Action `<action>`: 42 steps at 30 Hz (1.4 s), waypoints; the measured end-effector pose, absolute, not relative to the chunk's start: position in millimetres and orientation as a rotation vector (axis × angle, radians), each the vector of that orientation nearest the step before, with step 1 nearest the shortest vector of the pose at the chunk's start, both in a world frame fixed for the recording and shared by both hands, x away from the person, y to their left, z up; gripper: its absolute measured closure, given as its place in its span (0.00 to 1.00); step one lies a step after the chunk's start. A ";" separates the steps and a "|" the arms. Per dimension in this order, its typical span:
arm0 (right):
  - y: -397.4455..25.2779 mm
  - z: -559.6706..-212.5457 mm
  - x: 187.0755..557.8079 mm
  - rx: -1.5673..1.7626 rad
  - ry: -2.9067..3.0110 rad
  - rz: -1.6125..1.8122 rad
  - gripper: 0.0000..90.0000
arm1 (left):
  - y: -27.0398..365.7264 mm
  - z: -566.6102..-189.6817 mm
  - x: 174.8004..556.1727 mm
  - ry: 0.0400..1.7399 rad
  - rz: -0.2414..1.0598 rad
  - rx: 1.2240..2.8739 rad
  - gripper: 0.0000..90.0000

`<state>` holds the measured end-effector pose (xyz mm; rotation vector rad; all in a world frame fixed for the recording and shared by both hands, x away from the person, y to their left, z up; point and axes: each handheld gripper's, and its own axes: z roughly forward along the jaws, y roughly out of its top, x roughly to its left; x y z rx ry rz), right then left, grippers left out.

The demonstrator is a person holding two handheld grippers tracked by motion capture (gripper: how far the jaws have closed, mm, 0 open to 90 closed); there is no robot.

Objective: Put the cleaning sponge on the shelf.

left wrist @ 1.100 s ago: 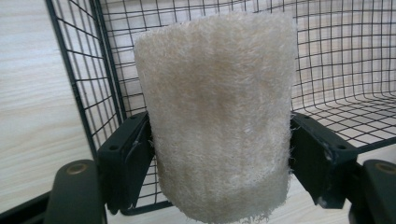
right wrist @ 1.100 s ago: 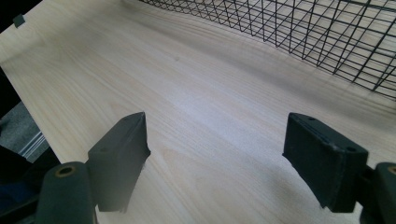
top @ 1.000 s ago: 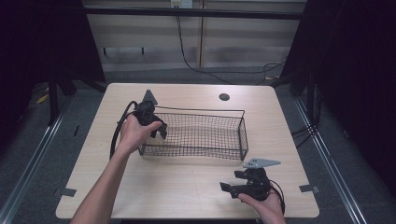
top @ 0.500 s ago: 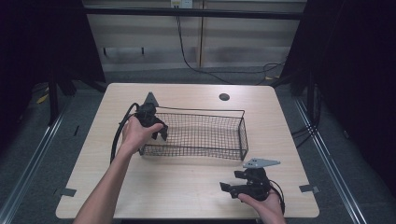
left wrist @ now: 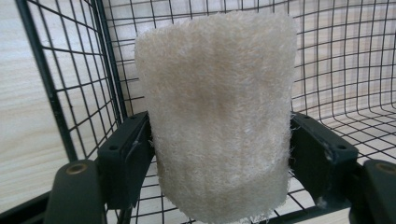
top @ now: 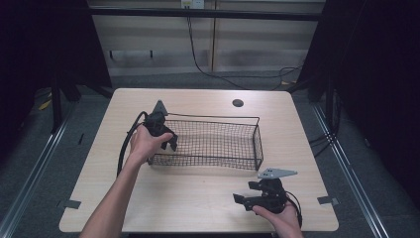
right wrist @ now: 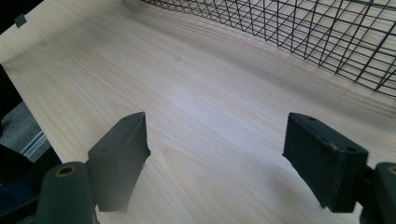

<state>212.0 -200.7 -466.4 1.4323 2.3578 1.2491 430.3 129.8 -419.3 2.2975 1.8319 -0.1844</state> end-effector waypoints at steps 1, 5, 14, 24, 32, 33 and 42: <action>-200.7 -466.4 212.0 1.432 2.358 1.249 0.24 | 130.1 -420.1 430.4 1.829 -0.186 2.299 0.30; -200.5 -466.4 211.8 1.430 2.359 1.253 0.24 | 130.8 -423.3 430.7 1.838 -0.191 2.300 0.30; -200.5 -466.4 212.1 1.430 2.362 1.252 0.24 | 127.1 -427.9 430.9 1.835 -0.190 2.317 0.30; -200.3 -466.1 211.6 1.429 2.364 1.252 0.24 | 123.5 -431.1 429.9 1.818 -0.176 2.346 0.30; -200.4 -466.0 211.7 1.430 2.363 1.251 0.24 | 122.5 -431.5 430.2 1.825 -0.176 2.351 0.29; -200.6 -466.1 211.8 1.429 2.362 1.253 0.24 | 122.6 -431.5 430.2 1.825 -0.177 2.346 0.29; -200.6 -465.9 211.7 1.426 2.361 1.250 0.24 | 121.8 -431.8 431.2 1.844 -0.199 2.358 0.28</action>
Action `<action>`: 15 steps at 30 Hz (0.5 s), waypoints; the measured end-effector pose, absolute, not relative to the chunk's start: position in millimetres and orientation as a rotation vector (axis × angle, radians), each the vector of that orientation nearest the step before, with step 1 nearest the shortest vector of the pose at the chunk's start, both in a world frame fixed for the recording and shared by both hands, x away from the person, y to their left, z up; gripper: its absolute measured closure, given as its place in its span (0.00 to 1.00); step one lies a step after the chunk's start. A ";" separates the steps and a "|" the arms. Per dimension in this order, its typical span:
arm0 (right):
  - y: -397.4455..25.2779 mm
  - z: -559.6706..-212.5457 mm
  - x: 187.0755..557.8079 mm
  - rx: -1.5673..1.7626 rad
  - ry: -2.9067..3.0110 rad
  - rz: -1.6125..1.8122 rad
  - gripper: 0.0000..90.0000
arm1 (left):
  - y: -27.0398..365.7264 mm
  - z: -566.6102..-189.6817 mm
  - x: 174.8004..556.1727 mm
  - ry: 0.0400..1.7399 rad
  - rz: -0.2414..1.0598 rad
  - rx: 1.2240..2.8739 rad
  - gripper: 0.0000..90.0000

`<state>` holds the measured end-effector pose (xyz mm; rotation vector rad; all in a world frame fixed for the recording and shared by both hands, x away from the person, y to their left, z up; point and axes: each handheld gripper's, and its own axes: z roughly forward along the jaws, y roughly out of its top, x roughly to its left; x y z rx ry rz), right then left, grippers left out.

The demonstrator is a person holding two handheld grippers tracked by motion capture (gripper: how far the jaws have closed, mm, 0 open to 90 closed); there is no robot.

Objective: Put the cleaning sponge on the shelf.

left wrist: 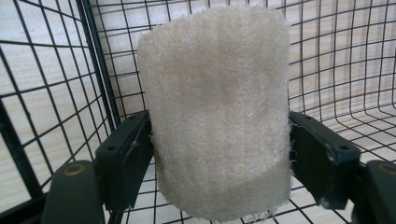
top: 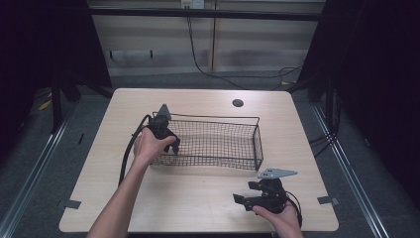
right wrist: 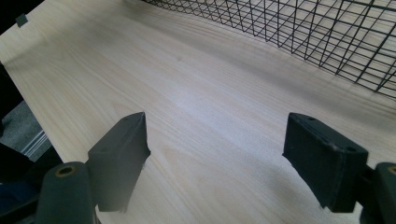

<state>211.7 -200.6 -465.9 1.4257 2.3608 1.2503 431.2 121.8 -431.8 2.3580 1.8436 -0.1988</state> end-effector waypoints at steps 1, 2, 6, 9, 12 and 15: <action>-200.7 -465.9 211.6 1.424 2.360 1.251 0.24 | 122.1 -431.7 431.4 1.845 -0.201 2.355 0.29; -200.9 -466.1 211.7 1.426 2.360 1.251 0.24 | 122.4 -431.4 431.6 1.841 -0.210 2.355 0.28; -200.7 -466.0 211.8 1.425 2.361 1.250 0.24 | 123.0 -431.0 431.4 1.843 -0.213 2.349 0.28; -200.7 -465.9 211.7 1.425 2.361 1.250 0.24 | 123.1 -430.7 431.5 1.844 -0.211 2.352 0.28; -200.8 -465.9 211.7 1.425 2.361 1.251 0.24 | 123.0 -430.9 431.5 1.839 -0.219 2.352 0.27; -200.9 -465.9 211.9 1.427 2.361 1.249 0.24 | 122.8 -430.6 431.5 1.838 -0.223 2.349 0.25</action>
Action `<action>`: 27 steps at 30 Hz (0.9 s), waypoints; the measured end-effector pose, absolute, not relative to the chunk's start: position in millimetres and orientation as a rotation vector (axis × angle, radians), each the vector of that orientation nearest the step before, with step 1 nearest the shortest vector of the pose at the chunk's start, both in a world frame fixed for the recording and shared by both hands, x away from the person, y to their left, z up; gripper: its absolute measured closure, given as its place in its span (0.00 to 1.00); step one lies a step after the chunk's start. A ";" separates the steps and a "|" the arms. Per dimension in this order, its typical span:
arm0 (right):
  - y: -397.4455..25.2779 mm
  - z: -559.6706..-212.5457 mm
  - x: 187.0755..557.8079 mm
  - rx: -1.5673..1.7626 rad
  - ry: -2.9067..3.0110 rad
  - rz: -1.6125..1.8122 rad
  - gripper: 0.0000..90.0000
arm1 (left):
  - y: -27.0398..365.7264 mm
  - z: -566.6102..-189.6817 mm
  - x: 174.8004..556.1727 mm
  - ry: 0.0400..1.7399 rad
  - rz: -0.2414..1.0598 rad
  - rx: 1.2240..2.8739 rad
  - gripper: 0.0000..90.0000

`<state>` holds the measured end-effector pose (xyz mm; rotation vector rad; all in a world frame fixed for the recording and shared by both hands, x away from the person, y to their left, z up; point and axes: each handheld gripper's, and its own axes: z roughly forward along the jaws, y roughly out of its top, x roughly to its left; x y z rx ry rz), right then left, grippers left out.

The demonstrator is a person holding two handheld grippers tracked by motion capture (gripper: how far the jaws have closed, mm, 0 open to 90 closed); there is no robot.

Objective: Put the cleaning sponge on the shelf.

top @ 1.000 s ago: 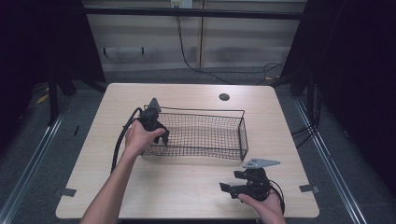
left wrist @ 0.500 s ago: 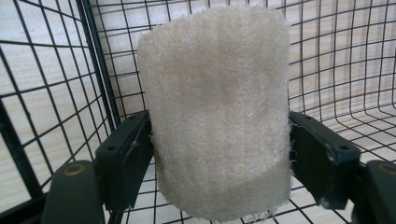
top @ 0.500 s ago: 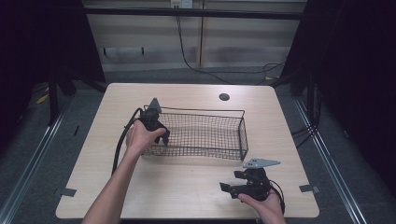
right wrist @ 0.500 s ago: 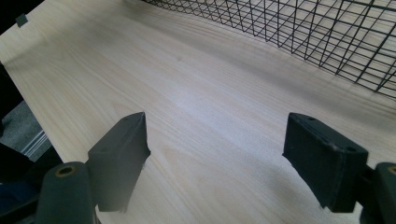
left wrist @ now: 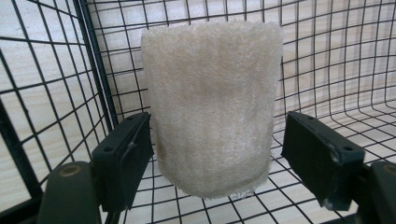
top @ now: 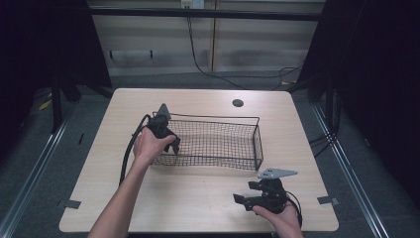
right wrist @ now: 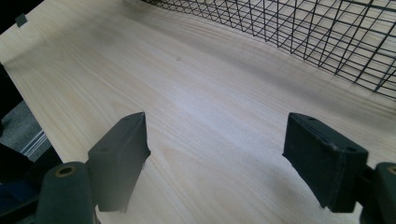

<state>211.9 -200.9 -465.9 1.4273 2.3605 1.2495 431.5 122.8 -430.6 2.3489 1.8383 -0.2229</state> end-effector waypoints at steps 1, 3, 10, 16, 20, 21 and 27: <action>-200.9 -466.0 212.0 1.424 2.360 1.251 0.24 | 122.7 -430.4 431.3 1.839 -0.223 2.349 0.25; -200.8 -466.1 211.9 1.422 2.361 1.252 0.24 | 123.4 -429.4 431.2 1.837 -0.220 2.357 0.24; -200.9 -465.8 211.6 1.426 2.360 1.249 0.24 | 125.1 -427.0 430.3 1.822 -0.224 2.350 0.23; -200.6 -465.9 211.8 1.425 2.361 1.248 0.24 | 127.7 -423.7 429.6 1.809 -0.222 2.364 0.25; -200.7 -466.0 212.0 1.423 2.361 1.253 0.24 | 130.2 -420.9 428.9 1.816 -0.209 2.353 0.26; -200.8 -466.0 212.1 1.424 2.360 1.254 0.24 | 130.1 -419.7 428.3 1.814 -0.208 2.350 0.26; -200.6 -465.9 212.1 1.427 2.361 1.252 0.24 | 132.8 -413.2 427.0 1.793 -0.203 2.333 0.27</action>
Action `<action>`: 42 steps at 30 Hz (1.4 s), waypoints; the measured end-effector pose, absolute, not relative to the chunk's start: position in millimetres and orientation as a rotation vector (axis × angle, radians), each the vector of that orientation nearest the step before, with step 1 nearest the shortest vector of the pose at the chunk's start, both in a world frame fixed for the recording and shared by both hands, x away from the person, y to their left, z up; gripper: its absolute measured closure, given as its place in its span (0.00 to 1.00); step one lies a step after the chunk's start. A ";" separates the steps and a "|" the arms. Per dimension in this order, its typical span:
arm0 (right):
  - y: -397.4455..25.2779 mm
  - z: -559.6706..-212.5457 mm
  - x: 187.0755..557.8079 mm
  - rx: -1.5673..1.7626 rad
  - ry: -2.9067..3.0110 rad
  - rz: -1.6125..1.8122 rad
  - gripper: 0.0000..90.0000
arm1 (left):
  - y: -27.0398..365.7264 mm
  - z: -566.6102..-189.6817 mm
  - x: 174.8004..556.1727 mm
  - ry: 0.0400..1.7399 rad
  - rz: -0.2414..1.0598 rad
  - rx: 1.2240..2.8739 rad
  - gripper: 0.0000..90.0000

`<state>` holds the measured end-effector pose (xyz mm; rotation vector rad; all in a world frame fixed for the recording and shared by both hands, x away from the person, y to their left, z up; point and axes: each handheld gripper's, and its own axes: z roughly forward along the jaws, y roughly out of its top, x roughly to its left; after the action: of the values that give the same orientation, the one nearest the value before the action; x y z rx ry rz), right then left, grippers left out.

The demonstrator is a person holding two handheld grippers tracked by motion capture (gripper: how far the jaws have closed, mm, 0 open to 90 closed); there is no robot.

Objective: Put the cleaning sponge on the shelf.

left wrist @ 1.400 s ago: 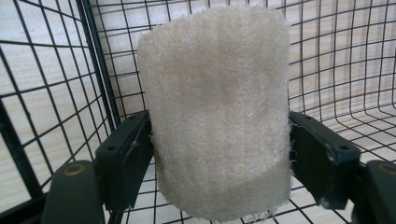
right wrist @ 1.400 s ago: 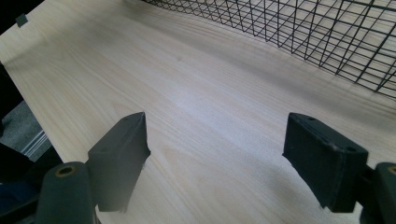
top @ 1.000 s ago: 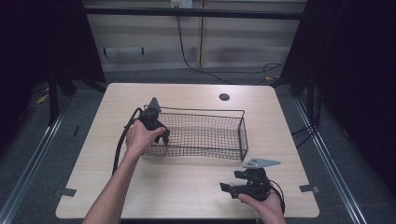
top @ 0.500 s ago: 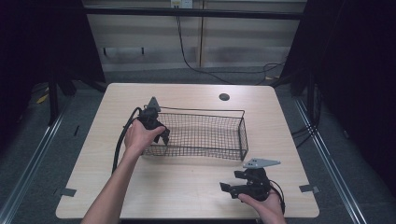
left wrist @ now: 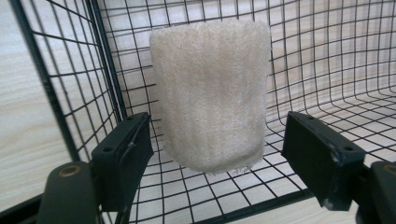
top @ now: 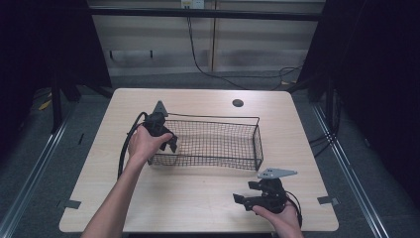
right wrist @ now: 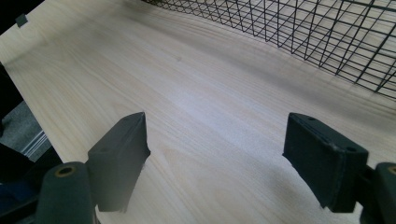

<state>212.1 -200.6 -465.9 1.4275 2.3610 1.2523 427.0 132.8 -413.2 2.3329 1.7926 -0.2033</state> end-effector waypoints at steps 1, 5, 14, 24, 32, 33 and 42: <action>-200.6 -465.9 212.0 1.428 2.361 1.252 0.24 | 133.6 -412.5 427.2 1.783 -0.211 2.336 0.27; -200.7 -466.1 212.2 1.429 2.359 1.250 0.24 | 135.1 -409.9 425.8 1.788 -0.198 2.322 0.27; -200.6 -466.1 212.3 1.429 2.361 1.251 0.24 | 142.4 -398.9 422.4 1.732 -0.187 2.302 0.26; -200.6 -466.3 212.7 1.431 2.361 1.249 0.24 | 152.4 -383.5 412.7 1.642 -0.162 2.266 0.22; -200.6 -466.3 212.8 1.433 2.360 1.248 0.24 | 160.2 -379.1 402.2 1.521 -0.153 2.234 0.19; -200.5 -466.3 212.8 1.432 2.361 1.248 0.24 | 160.9 -378.6 401.0 1.514 -0.152 2.228 0.19; -200.7 -466.3 212.7 1.432 2.357 1.246 0.24 | 172.7 -365.1 386.5 1.353 -0.128 2.204 0.19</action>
<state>212.7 -200.7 -466.3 1.4319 2.3574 1.2464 386.5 172.7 -365.1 2.2041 1.3531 -0.1284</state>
